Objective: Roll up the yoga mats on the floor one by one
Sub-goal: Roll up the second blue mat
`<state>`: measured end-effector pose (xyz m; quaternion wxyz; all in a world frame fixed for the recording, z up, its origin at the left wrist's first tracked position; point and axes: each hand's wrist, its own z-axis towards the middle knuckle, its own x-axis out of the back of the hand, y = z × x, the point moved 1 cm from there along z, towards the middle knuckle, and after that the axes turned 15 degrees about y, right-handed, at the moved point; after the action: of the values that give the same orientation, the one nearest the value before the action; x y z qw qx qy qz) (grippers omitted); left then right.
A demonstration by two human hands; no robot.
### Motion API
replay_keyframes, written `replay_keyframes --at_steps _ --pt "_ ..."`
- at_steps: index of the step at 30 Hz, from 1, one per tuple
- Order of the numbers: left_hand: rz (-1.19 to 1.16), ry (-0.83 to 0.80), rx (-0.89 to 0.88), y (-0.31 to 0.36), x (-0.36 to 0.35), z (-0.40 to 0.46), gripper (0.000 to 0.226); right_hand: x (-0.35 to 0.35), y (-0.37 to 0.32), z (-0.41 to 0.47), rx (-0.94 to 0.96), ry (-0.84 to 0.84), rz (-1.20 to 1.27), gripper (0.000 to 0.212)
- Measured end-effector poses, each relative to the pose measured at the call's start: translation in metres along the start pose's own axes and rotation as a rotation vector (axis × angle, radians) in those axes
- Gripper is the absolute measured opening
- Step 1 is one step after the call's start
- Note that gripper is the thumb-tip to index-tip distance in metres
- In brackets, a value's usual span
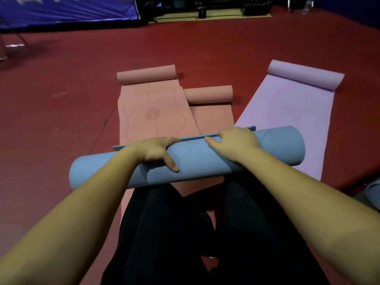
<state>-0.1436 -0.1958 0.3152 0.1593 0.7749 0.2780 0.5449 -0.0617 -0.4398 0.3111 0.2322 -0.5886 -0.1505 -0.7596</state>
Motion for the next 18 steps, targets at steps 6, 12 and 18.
replay_keyframes --at_steps 6,12,18 --pt "0.468 0.528 -0.305 -0.012 -0.028 -0.038 0.1 -0.009 0.001 0.012 -0.038 -0.064 0.017 0.073" --pt "0.779 0.739 -0.269 -0.023 -0.076 -0.051 0.118 -0.011 0.0 0.021 -0.039 -0.136 0.015 0.073" --pt "0.804 0.7 -0.22 -0.013 -0.067 -0.044 0.112 -0.001 0.002 0.027 -0.111 -0.242 0.039 0.071"
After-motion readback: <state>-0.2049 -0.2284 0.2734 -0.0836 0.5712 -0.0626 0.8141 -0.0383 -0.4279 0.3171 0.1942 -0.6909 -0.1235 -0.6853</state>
